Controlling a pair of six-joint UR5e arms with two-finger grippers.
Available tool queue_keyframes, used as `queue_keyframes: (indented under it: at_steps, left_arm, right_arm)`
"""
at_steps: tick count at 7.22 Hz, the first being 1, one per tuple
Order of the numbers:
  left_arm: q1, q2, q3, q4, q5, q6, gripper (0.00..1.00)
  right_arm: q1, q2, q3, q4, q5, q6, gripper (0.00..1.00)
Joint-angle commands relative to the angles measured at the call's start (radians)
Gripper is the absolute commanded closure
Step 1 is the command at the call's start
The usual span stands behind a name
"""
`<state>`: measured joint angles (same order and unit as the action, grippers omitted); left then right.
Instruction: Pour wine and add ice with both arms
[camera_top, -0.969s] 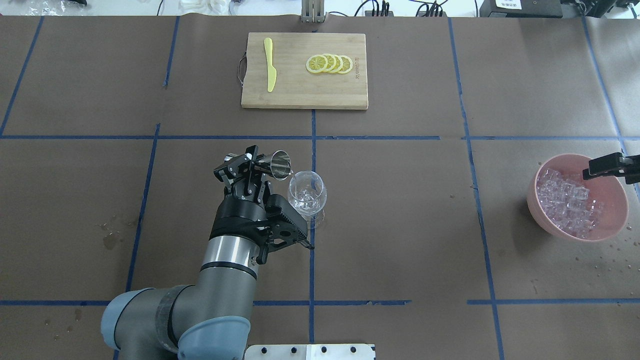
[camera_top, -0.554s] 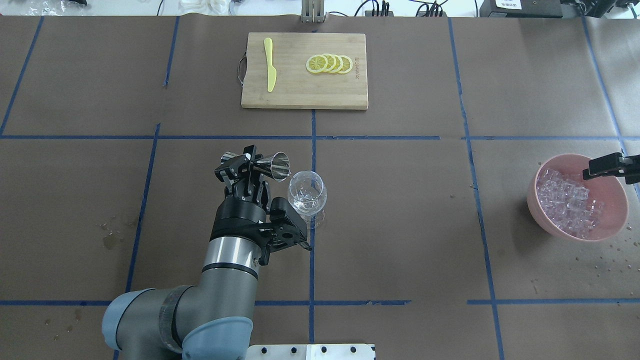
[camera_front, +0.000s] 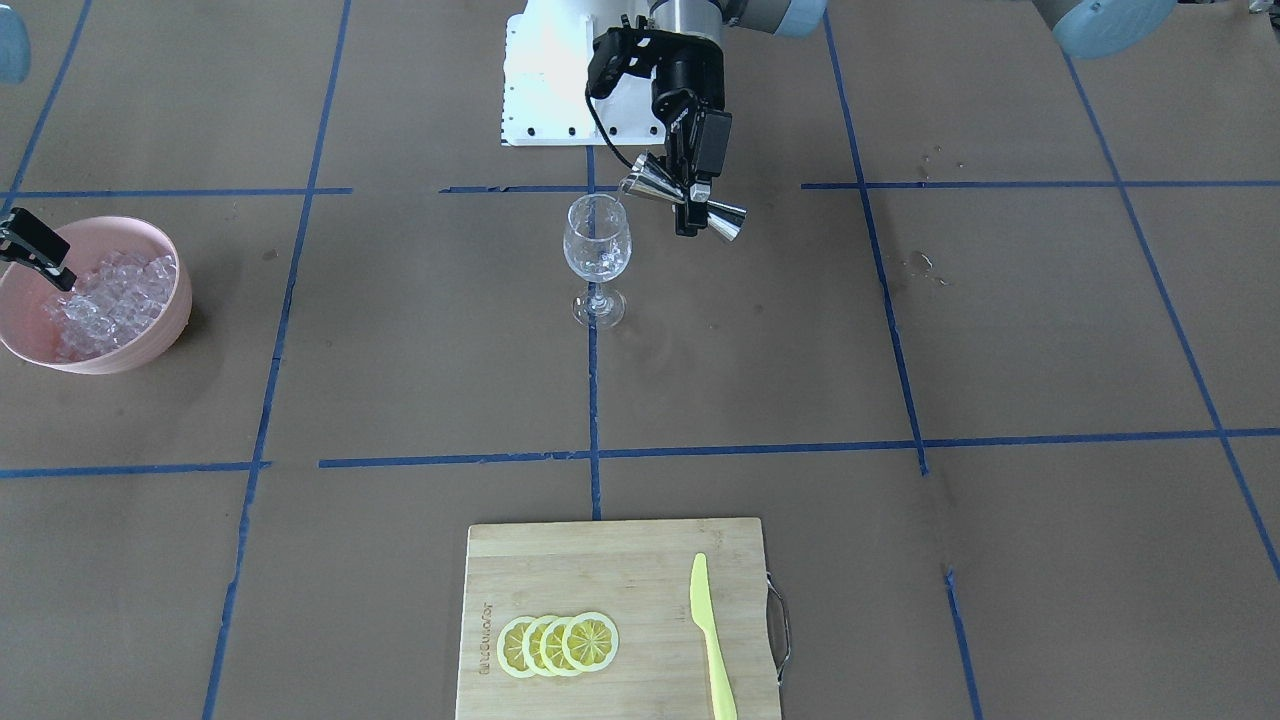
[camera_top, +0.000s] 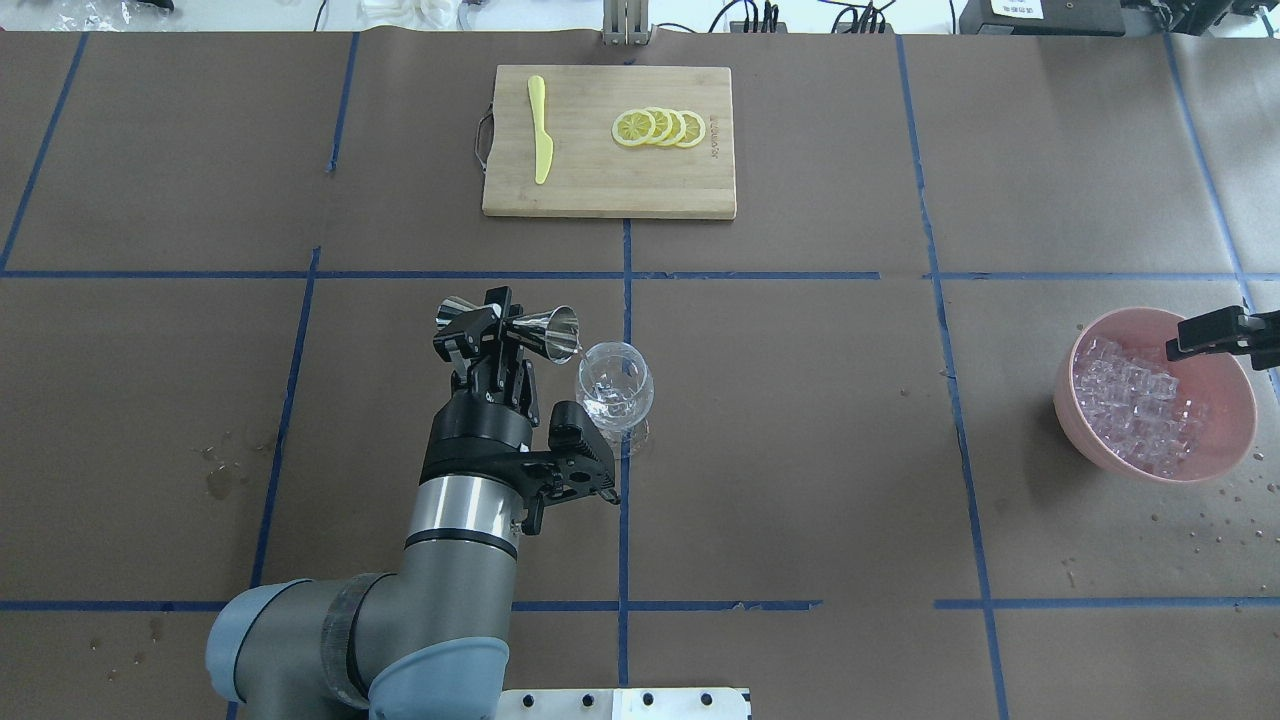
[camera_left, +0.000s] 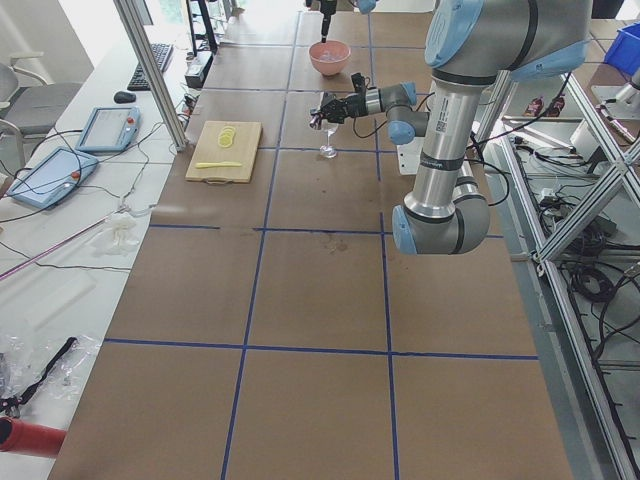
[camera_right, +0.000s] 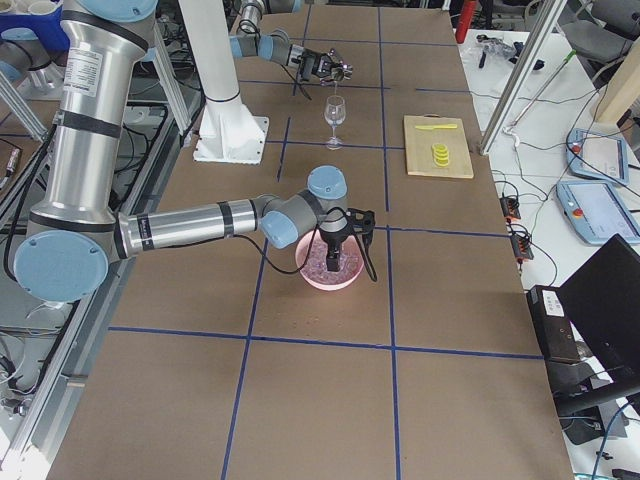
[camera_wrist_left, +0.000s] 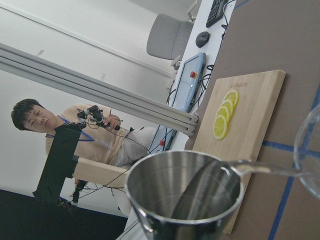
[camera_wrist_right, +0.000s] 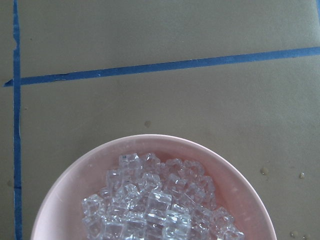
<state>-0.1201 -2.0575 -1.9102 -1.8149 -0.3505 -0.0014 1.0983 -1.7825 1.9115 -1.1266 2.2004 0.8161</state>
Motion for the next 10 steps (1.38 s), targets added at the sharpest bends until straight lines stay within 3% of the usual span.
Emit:
queue_keyframes:
  at_steps: [1,10]
  left_arm:
    - [0.006,-0.007,0.0,0.0,0.025,0.061,1.0]
    - [0.028,-0.03,0.017,-0.001,0.082,0.241,1.0]
  right_arm:
    - [0.0,0.0,-0.005,-0.001,0.001,0.002,0.0]
    - [0.0,0.038,-0.022,-0.002,0.004,0.003,0.0]
